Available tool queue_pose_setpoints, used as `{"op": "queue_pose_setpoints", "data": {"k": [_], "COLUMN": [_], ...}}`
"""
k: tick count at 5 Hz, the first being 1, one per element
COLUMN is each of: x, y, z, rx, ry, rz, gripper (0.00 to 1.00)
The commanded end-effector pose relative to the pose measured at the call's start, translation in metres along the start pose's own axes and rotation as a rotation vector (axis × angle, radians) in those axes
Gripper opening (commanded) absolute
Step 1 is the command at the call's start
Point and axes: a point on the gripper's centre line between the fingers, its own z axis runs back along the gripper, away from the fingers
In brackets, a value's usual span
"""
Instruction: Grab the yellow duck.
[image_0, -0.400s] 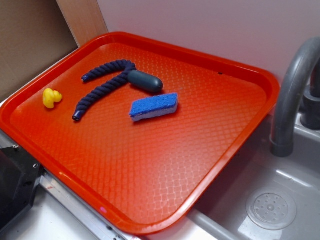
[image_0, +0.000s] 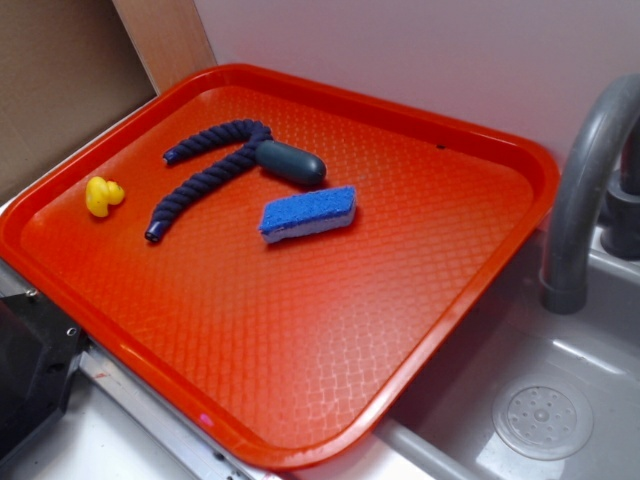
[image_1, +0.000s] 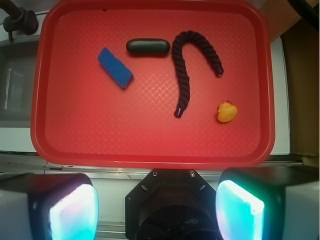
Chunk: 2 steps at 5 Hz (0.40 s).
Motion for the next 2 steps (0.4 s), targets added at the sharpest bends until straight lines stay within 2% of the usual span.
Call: {"op": "queue_pose_setpoints", "data": {"k": [1,2], "x": [0.028,0.037], "y": [0.063,0.105], "z": [-0.045,-0.073], "rx": [0.038,0.089], "ry": [-0.064,-0.112], "rz": [0.373,0.447], "gripper": [1.0,1.0]}}
